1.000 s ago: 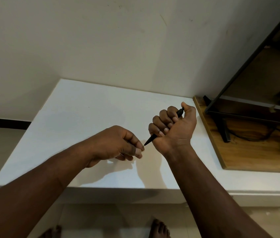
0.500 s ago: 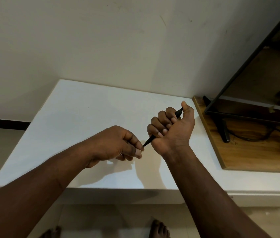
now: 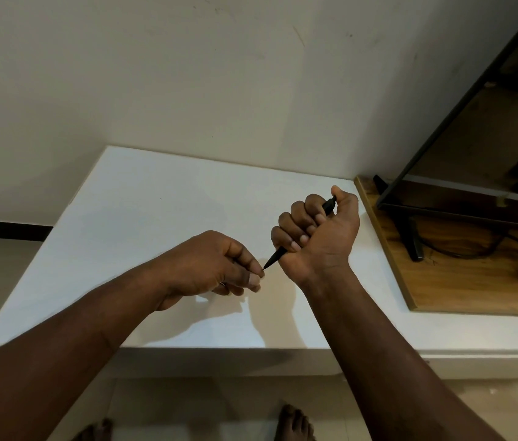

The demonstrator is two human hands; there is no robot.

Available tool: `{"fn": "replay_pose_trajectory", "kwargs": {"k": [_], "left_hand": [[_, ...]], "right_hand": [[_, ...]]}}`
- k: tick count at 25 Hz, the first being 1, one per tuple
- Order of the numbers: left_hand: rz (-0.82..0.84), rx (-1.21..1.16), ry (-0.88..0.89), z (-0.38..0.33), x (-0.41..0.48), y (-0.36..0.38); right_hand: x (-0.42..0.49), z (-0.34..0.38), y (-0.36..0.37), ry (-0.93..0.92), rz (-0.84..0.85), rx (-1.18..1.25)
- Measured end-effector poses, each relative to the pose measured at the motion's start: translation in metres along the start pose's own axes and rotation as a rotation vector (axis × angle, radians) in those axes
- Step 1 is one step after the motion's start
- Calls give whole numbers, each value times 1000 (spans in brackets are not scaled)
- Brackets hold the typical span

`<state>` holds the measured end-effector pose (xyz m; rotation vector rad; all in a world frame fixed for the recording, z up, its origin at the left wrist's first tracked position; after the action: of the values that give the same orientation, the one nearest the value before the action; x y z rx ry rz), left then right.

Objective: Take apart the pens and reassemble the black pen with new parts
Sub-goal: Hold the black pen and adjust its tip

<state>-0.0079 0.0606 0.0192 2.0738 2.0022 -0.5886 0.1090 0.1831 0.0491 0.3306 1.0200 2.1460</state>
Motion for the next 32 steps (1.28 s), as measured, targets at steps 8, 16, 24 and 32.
{"fn": "replay_pose_trajectory", "kwargs": {"k": [8, 16, 24, 32], "left_hand": [[-16, 26, 0, 3, 3, 1], [-19, 22, 2, 4, 4, 4], [-63, 29, 24, -3, 1, 7], [-54, 17, 31, 0, 2, 6]], "right_hand": [[-7, 1, 24, -85, 165, -420], [-5, 4, 20, -87, 154, -290], [-5, 2, 18, -87, 154, -270], [-6, 3, 20, -87, 147, -287]]}}
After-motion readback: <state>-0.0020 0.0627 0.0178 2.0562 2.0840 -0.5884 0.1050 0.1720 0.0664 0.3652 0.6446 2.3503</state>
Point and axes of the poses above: each hand's wrist, its own x-axis towards the middle knuckle, its own y-axis out of the palm, z = x × y, the point moved 3 cm from there along x, towards the middle knuckle, and after that the axes turned 11 degrees about z, right-handed, at the moved point
